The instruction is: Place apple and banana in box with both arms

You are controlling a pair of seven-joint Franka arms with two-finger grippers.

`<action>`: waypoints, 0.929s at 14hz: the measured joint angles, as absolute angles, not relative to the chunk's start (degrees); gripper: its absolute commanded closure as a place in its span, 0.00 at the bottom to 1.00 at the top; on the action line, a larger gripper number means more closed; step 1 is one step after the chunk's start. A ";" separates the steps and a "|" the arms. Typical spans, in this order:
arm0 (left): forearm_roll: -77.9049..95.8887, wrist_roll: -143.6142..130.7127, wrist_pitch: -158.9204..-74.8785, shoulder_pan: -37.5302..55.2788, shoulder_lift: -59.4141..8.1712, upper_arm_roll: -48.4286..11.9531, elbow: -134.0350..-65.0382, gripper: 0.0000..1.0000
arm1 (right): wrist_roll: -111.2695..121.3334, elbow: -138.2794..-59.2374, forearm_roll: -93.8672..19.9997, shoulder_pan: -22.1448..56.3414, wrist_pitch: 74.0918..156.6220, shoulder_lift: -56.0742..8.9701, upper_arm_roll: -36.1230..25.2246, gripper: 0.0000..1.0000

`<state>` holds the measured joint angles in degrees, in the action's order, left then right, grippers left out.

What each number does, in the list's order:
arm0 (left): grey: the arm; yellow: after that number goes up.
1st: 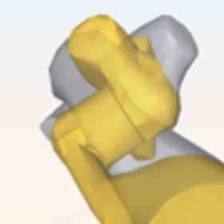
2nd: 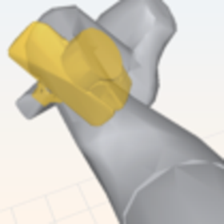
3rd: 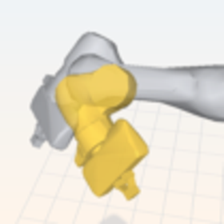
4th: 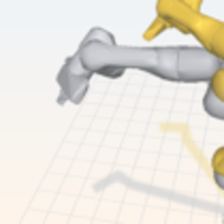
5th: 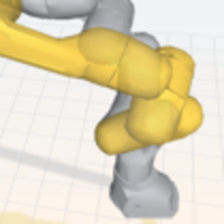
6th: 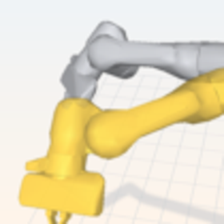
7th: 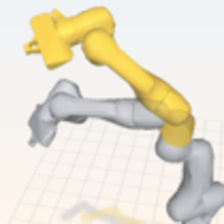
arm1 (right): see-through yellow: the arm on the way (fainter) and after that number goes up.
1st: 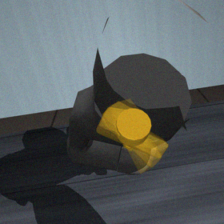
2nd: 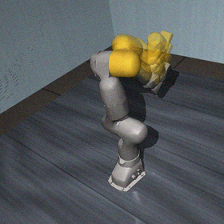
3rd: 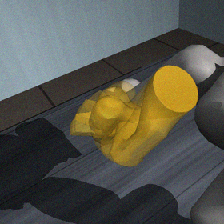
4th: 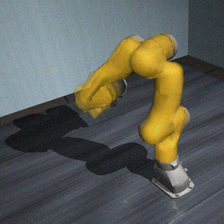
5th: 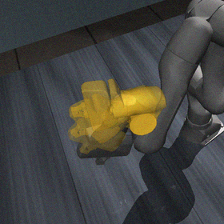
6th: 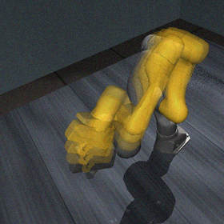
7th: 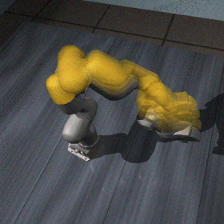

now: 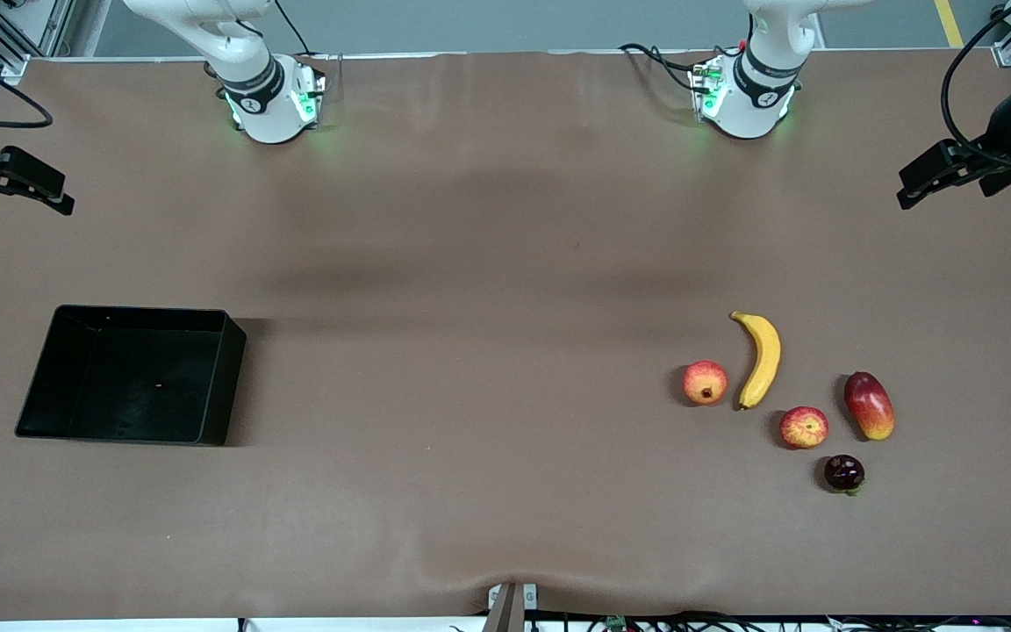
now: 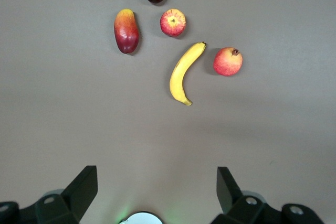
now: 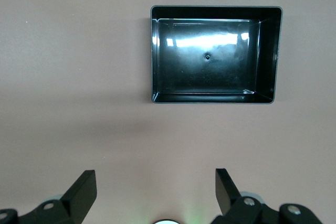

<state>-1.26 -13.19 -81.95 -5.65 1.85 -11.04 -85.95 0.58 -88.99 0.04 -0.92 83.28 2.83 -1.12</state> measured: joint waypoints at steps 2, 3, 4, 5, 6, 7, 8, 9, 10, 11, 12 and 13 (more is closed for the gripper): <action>-1.26 -13.19 -81.95 -5.65 1.85 -11.04 -85.92 0.00 | 0.58 -88.99 0.04 -0.92 83.28 2.83 -1.12 0.00; -1.26 -13.19 -81.95 -5.65 1.85 -11.04 -85.91 0.00 | 0.58 -88.99 0.04 -0.92 83.28 2.83 -1.12 0.00; -1.26 -13.19 -81.95 -5.66 1.85 -11.04 -85.91 0.00 | 0.58 -88.99 0.04 -0.92 83.28 2.83 -1.12 0.00; -1.26 -13.19 -81.95 -5.67 1.85 -11.04 -85.91 0.00 | 0.58 -88.99 0.04 -0.92 83.28 2.83 -1.12 0.00; -1.26 -13.19 -81.95 -5.69 1.84 -11.04 -85.91 0.00 | 0.58 -88.99 0.04 -0.92 83.28 2.83 -1.12 0.00; -1.26 -13.19 -81.95 -5.72 1.81 -11.04 -85.90 0.00 | 0.58 -88.99 0.04 -0.92 83.28 2.82 -1.12 0.00; -1.26 -13.19 -81.95 -5.74 1.71 -11.04 -85.90 0.00 | 0.58 -88.99 0.04 -0.92 83.27 2.77 -1.12 0.00; -1.26 -13.19 -81.95 -5.77 1.51 -11.04 -85.90 0.00 | 0.58 -88.99 0.04 -0.91 83.26 2.69 -1.11 0.00; -1.26 -13.19 -82.08 -5.78 1.18 -11.04 -85.91 0.00 | 0.58 -88.99 0.04 -0.91 83.27 2.63 -1.10 0.00; -1.26 -13.19 -82.50 -5.75 0.61 -11.05 -85.92 0.00 | 0.58 -88.99 0.04 -0.91 83.29 2.60 -1.10 0.00; -1.26 -13.19 -83.45 -5.72 -0.22 -11.07 -85.95 0.00 | 0.58 -88.99 0.04 -0.91 83.29 2.60 -1.10 0.00; -1.26 -13.19 -84.67 -5.72 -1.26 -11.07 -85.99 0.00 | 0.58 -88.99 0.04 -0.91 83.25 2.59 -1.09 0.00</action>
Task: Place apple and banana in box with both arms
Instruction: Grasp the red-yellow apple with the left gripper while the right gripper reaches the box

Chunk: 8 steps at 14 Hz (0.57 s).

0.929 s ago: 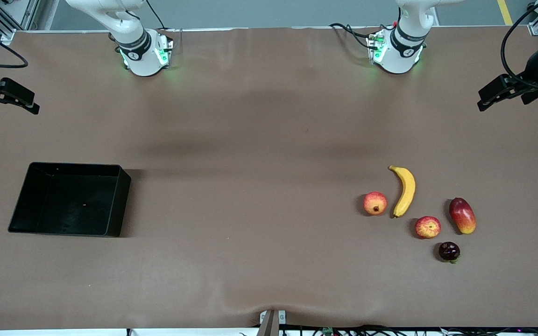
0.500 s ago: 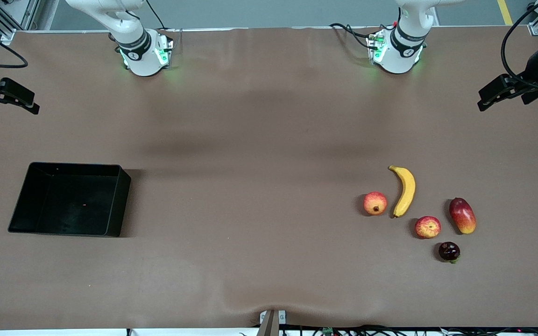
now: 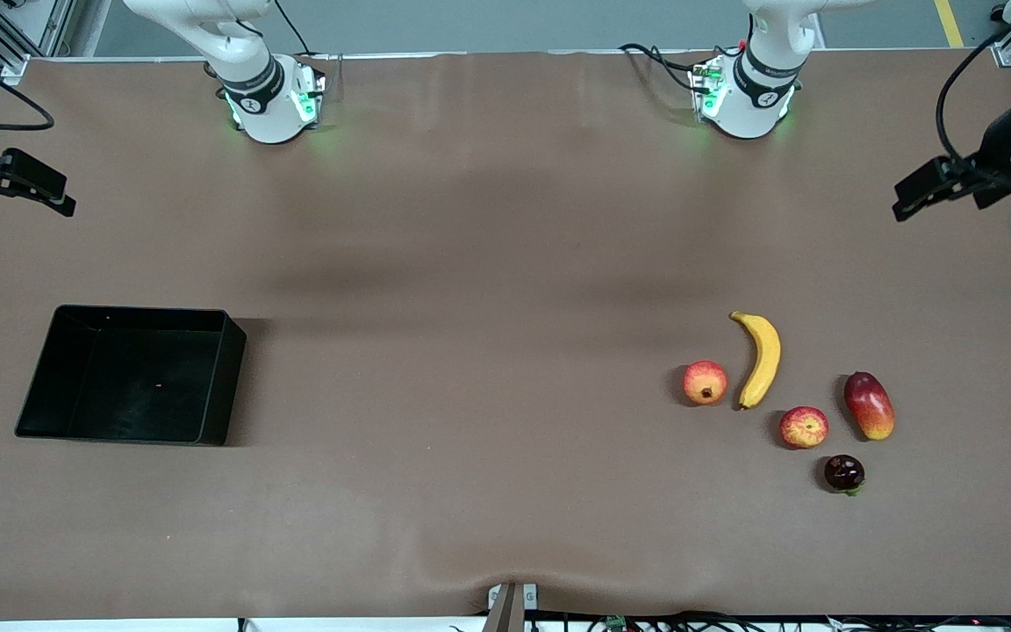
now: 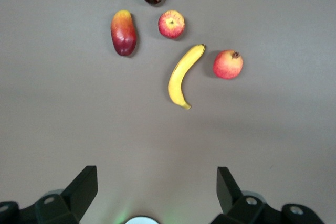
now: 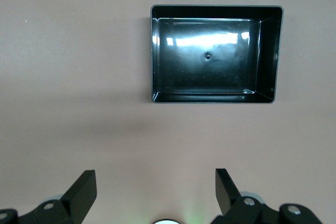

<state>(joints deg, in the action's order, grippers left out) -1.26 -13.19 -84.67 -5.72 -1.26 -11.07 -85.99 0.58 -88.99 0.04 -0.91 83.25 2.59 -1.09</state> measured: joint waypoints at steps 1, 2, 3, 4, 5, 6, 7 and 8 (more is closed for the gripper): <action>-1.26 -13.19 -85.92 -5.74 -2.50 -11.06 -86.06 0.00 | 0.58 -88.99 0.04 -0.90 83.17 2.58 -1.08 0.00; -1.26 -13.19 -87.19 -5.78 -3.81 -11.05 -86.20 0.00 | 0.58 -88.99 0.04 -0.90 83.11 2.56 -1.06 0.00; -1.26 -13.19 -88.93 -5.82 -5.13 -11.03 -86.51 0.00 | 0.58 -88.99 0.04 -0.89 83.09 2.54 -1.03 0.00; -1.48 -13.19 -90.98 -5.86 -6.46 -11.00 -87.03 0.00 | 0.58 -88.99 0.04 -0.89 83.06 2.52 -1.00 0.00; -2.07 -13.19 -93.04 -5.92 -7.92 -10.98 -87.65 0.00 | 0.58 -89.00 0.04 -0.89 83.05 2.51 -0.98 0.00; -2.87 -13.19 -95.23 -5.95 -9.63 -10.95 -88.15 0.00 | 0.58 -89.00 0.04 -0.88 83.03 2.50 -0.95 0.00; -3.53 -13.40 -97.94 -5.99 -11.65 -10.91 -88.59 0.00 | 0.58 -89.01 0.04 -0.88 83.02 2.49 -0.92 0.00; -3.82 -13.93 -100.57 -6.04 -13.85 -10.87 -88.91 0.00 | 0.58 -89.01 0.04 -0.88 83.01 2.48 -0.91 0.00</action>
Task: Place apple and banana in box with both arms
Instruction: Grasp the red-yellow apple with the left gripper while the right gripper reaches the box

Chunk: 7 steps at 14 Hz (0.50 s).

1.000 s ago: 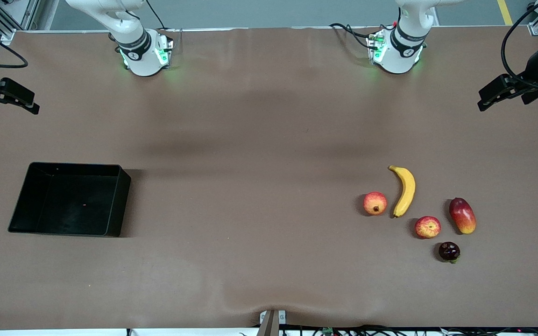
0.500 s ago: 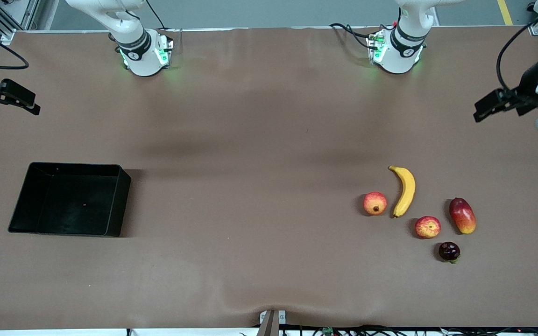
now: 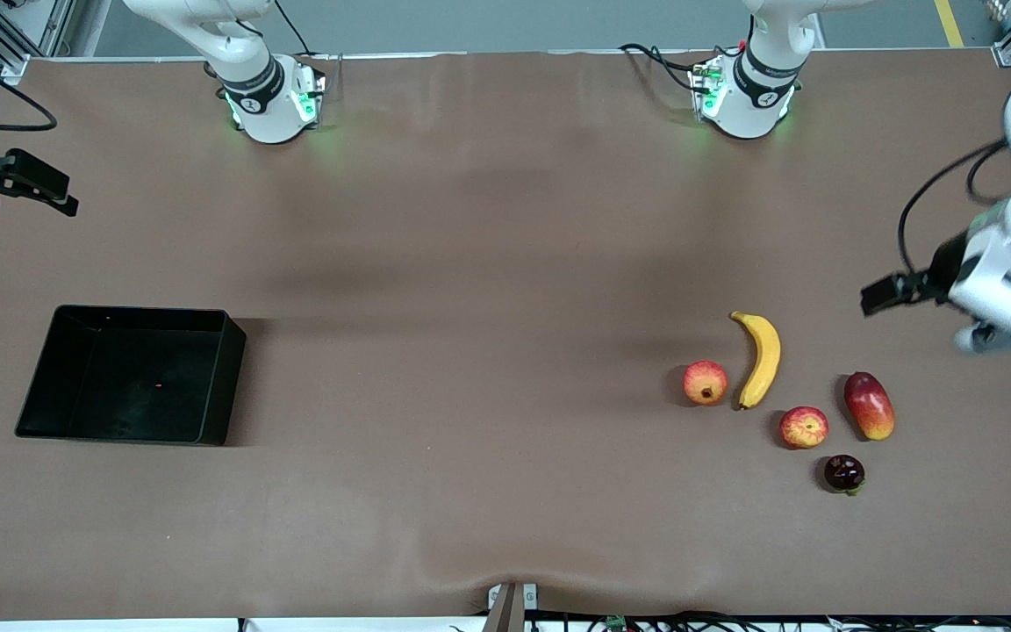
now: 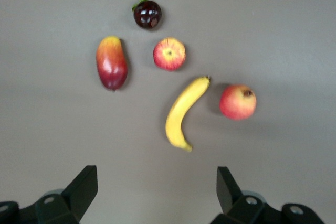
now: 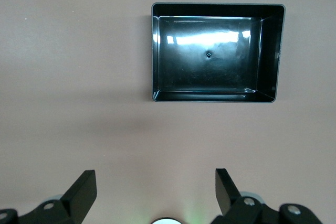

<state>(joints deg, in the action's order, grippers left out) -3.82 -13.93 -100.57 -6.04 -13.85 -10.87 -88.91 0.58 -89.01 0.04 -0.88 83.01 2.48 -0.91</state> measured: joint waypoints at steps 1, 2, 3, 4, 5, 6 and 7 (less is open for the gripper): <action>-3.96 -14.88 -103.04 -6.14 -16.12 -10.82 -89.10 0.00 | 0.58 -89.01 0.04 -0.88 83.01 2.48 -0.90 0.00; -4.08 -16.28 -105.73 -6.41 -18.46 -10.77 -89.20 0.00 | 0.58 -89.01 0.04 -0.88 83.00 2.47 -0.89 0.00; -4.11 -18.23 -108.35 -6.78 -20.75 -10.72 -89.24 0.00 | 0.58 -89.02 0.04 -0.88 83.00 2.47 -0.89 0.00; -4.12 -21.02 -110.69 -7.05 -22.96 -10.71 -89.24 0.00 | 0.58 -89.02 0.04 -0.88 83.00 2.47 -0.89 0.00; -4.12 -24.52 -112.41 -7.04 -25.03 -10.73 -89.18 0.00 | 0.58 -89.02 0.04 -0.88 82.99 2.47 -0.89 0.00; -4.15 -27.98 -113.68 -6.83 -26.90 -10.77 -89.11 0.00 | 0.58 -89.02 0.04 -0.88 82.99 2.47 -0.89 0.00; -4.53 -30.85 -115.30 -6.46 -28.77 -10.82 -89.08 0.00 | 0.58 -89.02 0.04 -0.88 82.99 2.47 -0.89 0.00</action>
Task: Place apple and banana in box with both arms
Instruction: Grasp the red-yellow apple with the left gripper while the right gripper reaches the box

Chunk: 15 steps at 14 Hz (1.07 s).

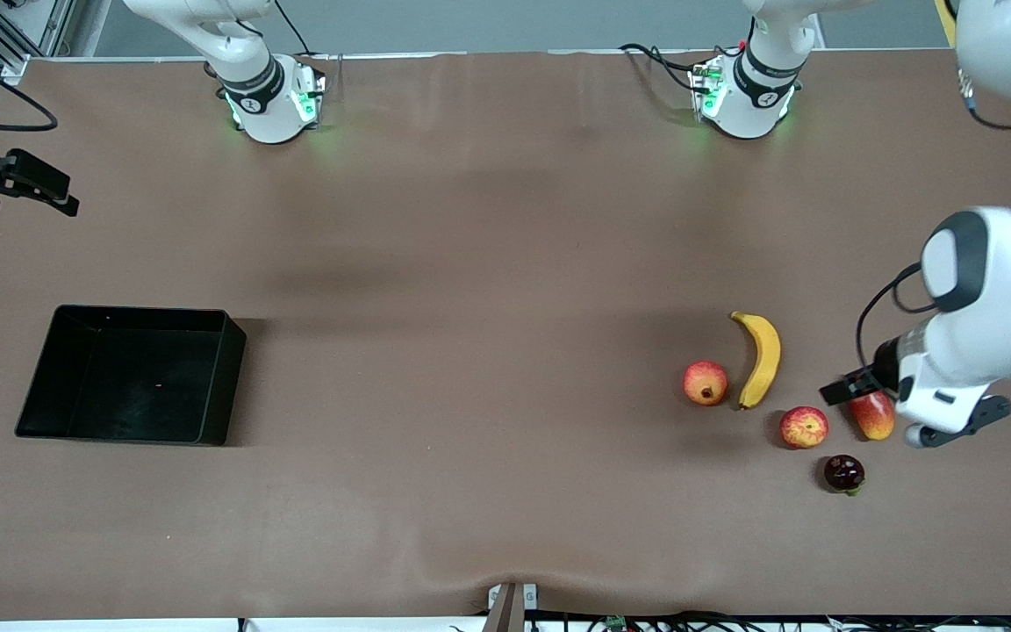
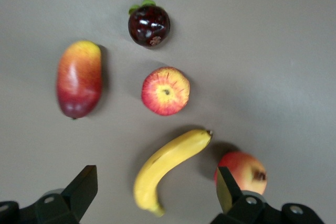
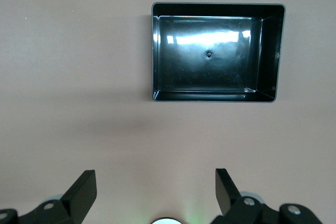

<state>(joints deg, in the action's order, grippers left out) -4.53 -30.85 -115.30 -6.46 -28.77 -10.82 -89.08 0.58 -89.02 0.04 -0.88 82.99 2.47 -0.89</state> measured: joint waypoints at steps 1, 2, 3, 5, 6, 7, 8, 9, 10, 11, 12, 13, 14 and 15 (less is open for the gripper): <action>-5.53 -33.16 -117.09 -6.15 -30.59 -10.83 -89.03 0.00 | 0.58 -89.03 0.04 -0.88 82.99 2.47 -0.89 0.00; -6.57 -34.90 -118.71 -6.06 -32.24 -10.82 -88.92 0.00 | 0.58 -89.03 0.04 -0.87 82.98 2.46 -0.89 0.00; -7.33 -36.37 -120.07 -6.10 -33.75 -10.80 -88.69 0.00 | 0.59 -89.06 0.04 -0.87 82.92 2.39 -0.88 0.00; -7.72 -38.68 -121.32 -6.26 -36.14 -10.73 -87.68 0.00 | 0.65 -89.24 0.03 -0.72 82.73 1.45 -0.76 0.00; -7.74 -39.40 -121.42 -6.29 -37.16 -10.68 -86.87 0.00 | 0.65 -89.25 0.03 -0.37 82.74 0.39 -0.69 0.00; -7.83 -39.68 -121.60 -6.30 -38.09 -10.60 -86.08 0.00 | 0.65 -89.25 0.03 0.20 82.80 -0.72 -0.60 0.00; -8.10 -39.75 -122.12 -6.29 -38.89 -10.41 -85.53 0.00 | 0.63 -89.22 0.03 0.88 82.87 -1.69 -0.55 0.00; -8.43 -39.76 -122.79 -6.30 -39.54 -10.16 -85.29 0.00 | 0.60 -89.20 0.08 1.38 82.93 -2.36 -0.55 0.00; -8.67 -39.76 -123.57 -6.33 -40.15 -9.98 -85.21 0.00 | 0.58 -89.18 0.12 1.56 83.06 -2.75 -0.54 0.00; -8.76 -39.76 -124.51 -6.35 -40.80 -9.84 -85.16 0.00 | 0.58 -89.15 0.26 1.53 83.18 -3.02 -0.65 0.00; -8.78 -39.76 -125.57 -6.38 -41.46 -9.74 -85.15 0.00 | 0.58 -89.12 0.56 1.45 83.24 -3.37 -0.86 0.00; -8.79 -39.76 -126.51 -6.50 -42.05 -9.63 -85.13 0.00 | 0.59 -89.08 1.30 1.32 83.39 -3.98 -1.12 0.00; -8.79 -39.76 -127.08 -6.68 -42.56 -9.59 -85.10 0.00 | 0.59 -88.92 2.00 0.96 83.61 -4.86 -1.36 0.00; -8.79 -39.76 -127.33 -6.84 -42.95 -9.59 -85.05 0.00 | 0.58 -88.67 2.39 0.07 84.05 -5.92 -1.53 0.00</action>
